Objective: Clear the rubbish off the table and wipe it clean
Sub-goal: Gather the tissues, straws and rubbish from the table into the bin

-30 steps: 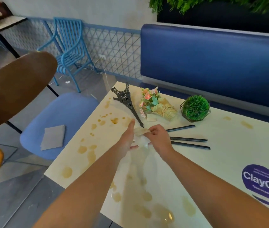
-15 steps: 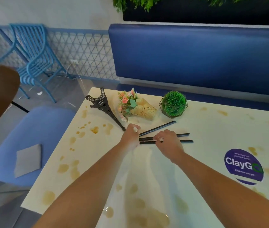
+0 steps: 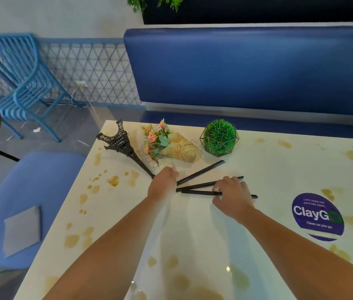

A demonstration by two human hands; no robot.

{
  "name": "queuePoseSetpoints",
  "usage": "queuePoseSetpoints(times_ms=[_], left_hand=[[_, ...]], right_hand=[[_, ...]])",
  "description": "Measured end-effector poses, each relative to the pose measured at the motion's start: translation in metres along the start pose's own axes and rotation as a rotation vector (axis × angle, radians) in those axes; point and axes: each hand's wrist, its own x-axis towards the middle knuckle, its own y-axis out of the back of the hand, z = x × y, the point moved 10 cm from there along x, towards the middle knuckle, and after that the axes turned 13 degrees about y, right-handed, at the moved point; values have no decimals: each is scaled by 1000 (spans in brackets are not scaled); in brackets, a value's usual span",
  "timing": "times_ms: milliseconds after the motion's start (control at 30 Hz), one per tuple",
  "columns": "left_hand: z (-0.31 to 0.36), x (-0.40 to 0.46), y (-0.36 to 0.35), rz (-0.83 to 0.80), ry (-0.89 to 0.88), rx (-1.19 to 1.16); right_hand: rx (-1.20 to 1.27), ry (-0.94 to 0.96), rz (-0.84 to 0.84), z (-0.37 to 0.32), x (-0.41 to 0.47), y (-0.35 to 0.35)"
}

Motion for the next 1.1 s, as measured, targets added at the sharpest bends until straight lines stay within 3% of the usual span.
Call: queuePoseSetpoints(times_ms=[267, 400, 633, 867, 1100], left_hand=[[5, 8, -9, 12, -27, 136], [6, 9, -19, 11, -91, 343], [3, 6, -26, 29, -117, 484], [1, -1, -29, 49, -97, 526], [18, -20, -48, -67, -85, 443]], right_hand=[[304, -179, 129, 25, 0, 11], [220, -161, 71, 30, 5, 8], [122, -165, 18, 40, -4, -2], [129, -255, 23, 61, -26, 4], [192, -360, 109, 83, -64, 21]])
